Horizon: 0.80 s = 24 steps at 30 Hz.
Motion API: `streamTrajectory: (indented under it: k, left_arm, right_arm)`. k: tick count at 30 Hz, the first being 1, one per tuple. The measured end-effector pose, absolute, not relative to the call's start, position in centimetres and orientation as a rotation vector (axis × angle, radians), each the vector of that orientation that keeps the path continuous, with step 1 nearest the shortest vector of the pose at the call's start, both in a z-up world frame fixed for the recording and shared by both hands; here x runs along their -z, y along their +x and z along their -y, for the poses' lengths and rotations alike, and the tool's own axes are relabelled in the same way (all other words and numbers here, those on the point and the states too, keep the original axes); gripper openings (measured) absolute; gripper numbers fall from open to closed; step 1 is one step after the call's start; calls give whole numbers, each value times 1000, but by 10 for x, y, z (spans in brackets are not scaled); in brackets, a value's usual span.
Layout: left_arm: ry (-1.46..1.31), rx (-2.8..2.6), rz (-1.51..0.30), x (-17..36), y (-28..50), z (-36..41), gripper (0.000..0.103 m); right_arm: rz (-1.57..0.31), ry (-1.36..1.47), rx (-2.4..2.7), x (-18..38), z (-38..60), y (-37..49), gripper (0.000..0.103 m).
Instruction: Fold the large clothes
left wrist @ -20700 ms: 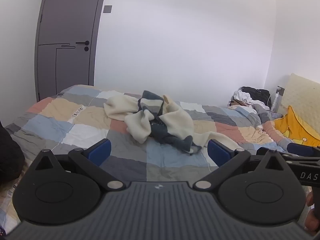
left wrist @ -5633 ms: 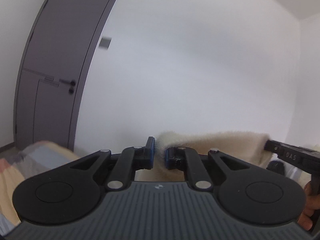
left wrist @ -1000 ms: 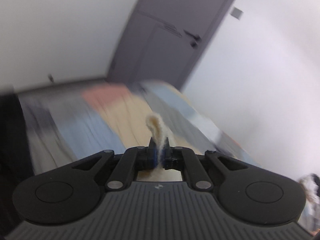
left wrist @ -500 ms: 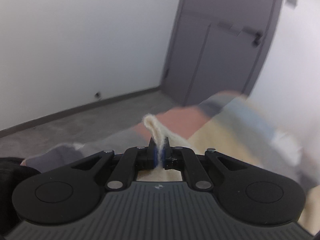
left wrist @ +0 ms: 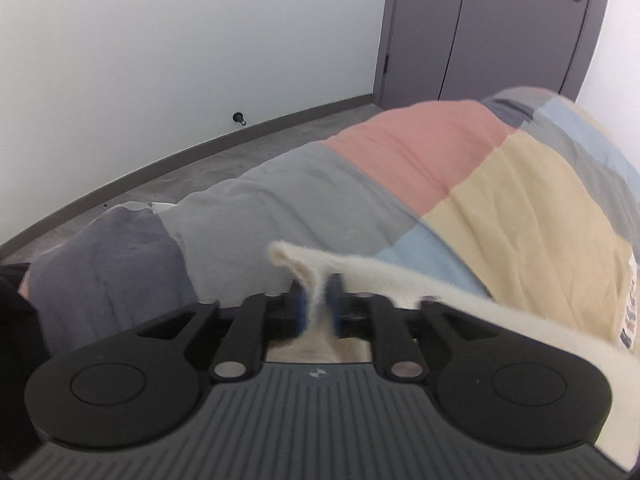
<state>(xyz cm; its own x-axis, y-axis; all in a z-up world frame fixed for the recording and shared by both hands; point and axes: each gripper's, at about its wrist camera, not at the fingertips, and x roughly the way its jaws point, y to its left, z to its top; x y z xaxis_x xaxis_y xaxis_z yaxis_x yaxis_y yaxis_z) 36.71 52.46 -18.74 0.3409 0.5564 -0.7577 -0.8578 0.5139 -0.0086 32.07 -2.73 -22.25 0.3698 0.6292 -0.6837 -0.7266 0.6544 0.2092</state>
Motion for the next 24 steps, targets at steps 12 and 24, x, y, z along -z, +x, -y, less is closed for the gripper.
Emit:
streamTrajectory:
  k: [12,24]
  left_arm:
    - [-402,-715,-773,96,342,-391,60]
    - [-529,-401,-846,31,297,-131,60]
  right_arm:
    - [-695,-75,-799,199,63,309,13]
    - [-738,40,-511,196,143,324,11]
